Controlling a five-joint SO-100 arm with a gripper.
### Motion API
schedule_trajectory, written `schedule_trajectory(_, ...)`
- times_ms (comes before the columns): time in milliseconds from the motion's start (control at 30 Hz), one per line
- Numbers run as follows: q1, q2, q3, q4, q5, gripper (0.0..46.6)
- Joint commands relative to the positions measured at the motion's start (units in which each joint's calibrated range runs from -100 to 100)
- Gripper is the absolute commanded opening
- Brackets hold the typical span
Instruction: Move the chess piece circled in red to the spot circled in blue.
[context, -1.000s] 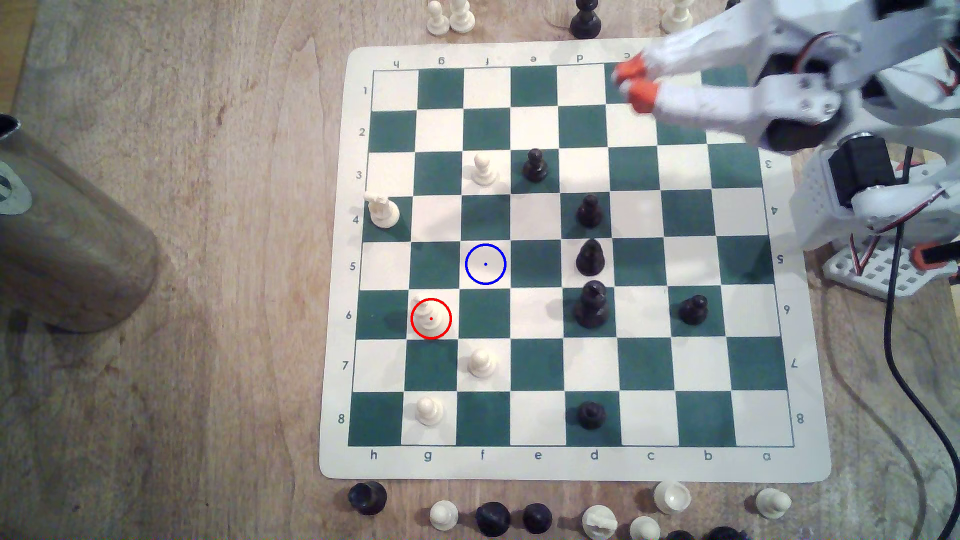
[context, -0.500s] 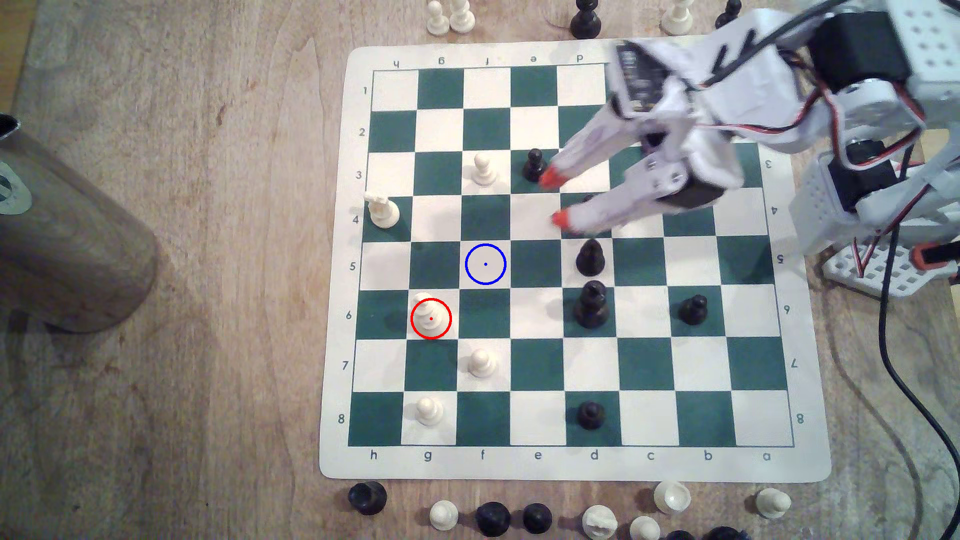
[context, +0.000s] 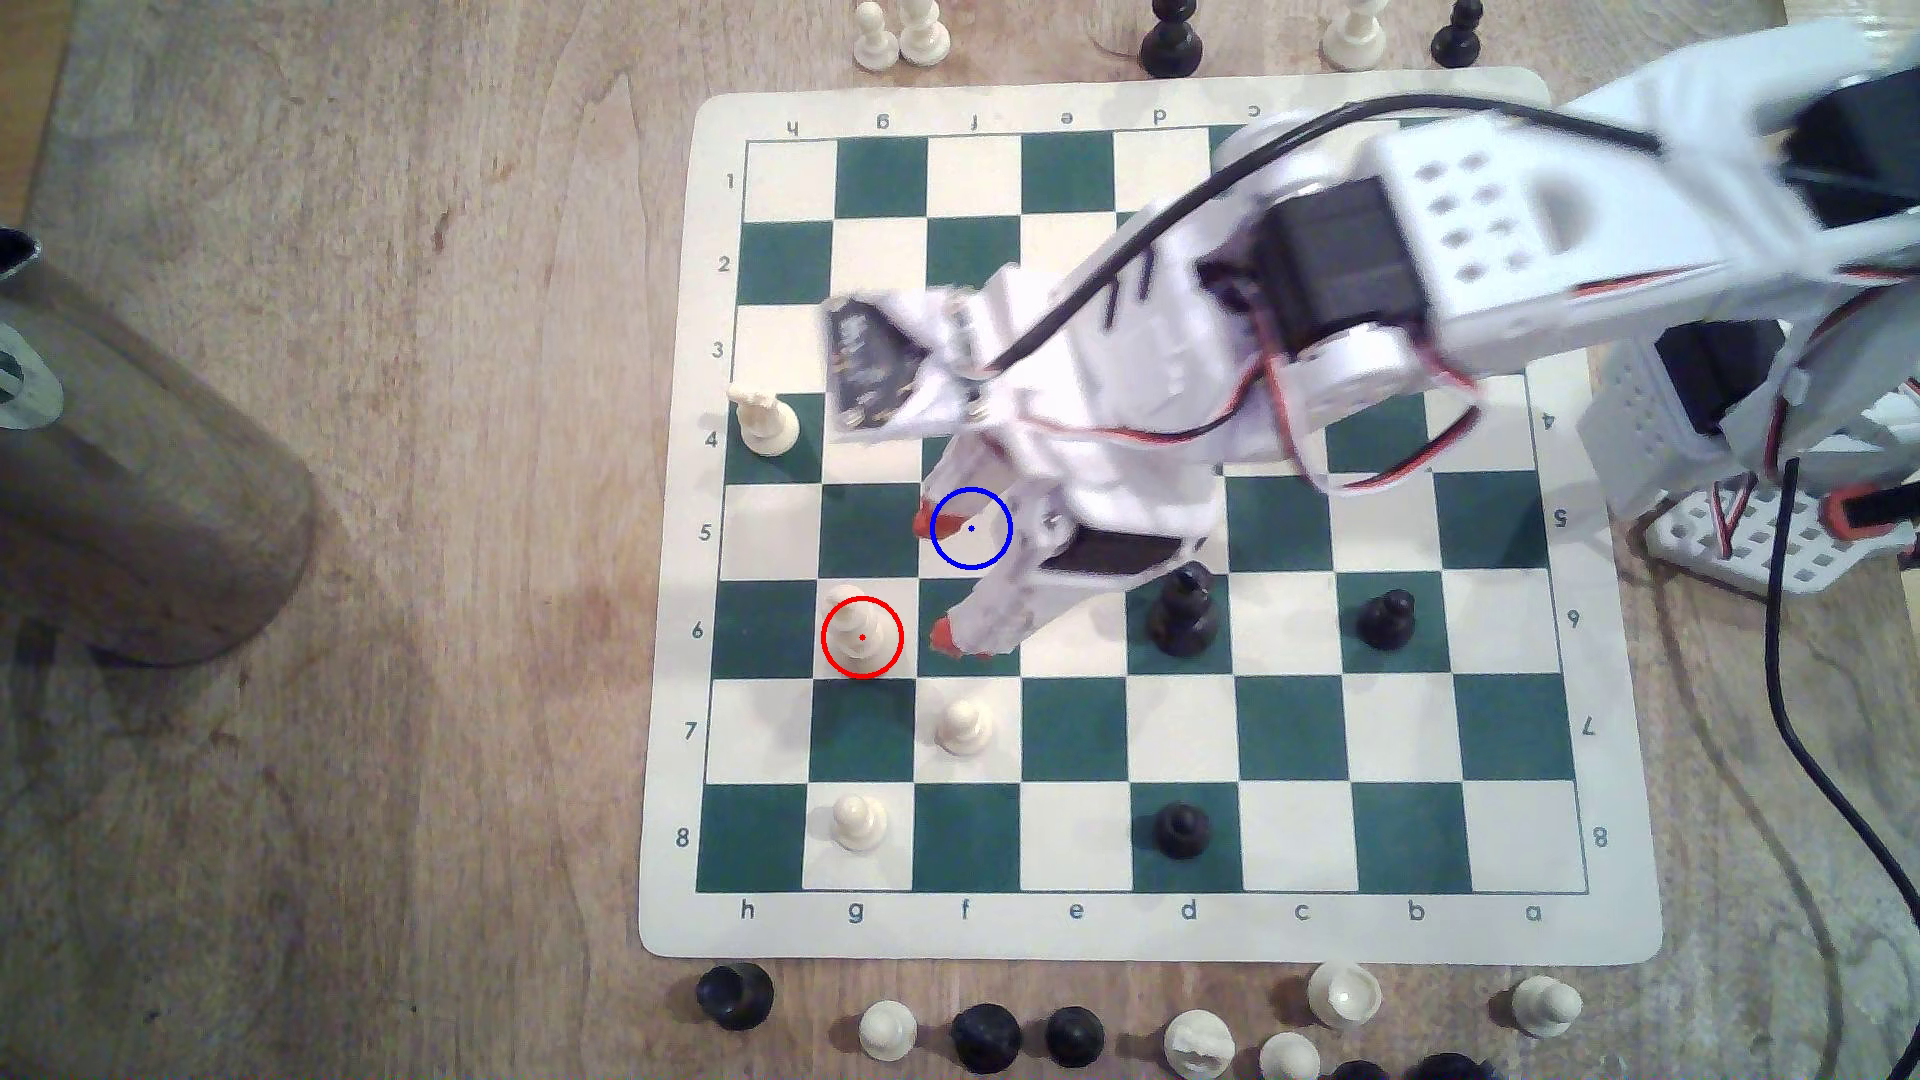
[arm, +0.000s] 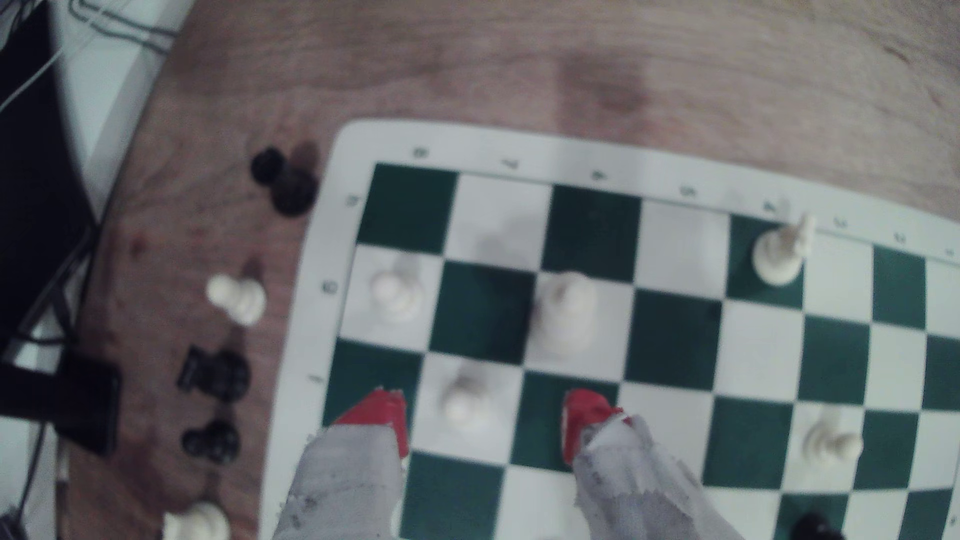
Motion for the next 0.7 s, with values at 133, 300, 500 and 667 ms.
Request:
schedule_trajectory(133,3.2,9.8,-17.6,2.2,-1.8,17.3)
schedule_trajectory(300,4.4,15.9,-20.9,1.7,-2.5,16.7)
schedule_trajectory(500,4.0,20.0,-22.3,-0.3,-3.7,16.7)
schedule_trajectory(667,3.7,21.9,-22.9,-1.8,-3.9,16.4)
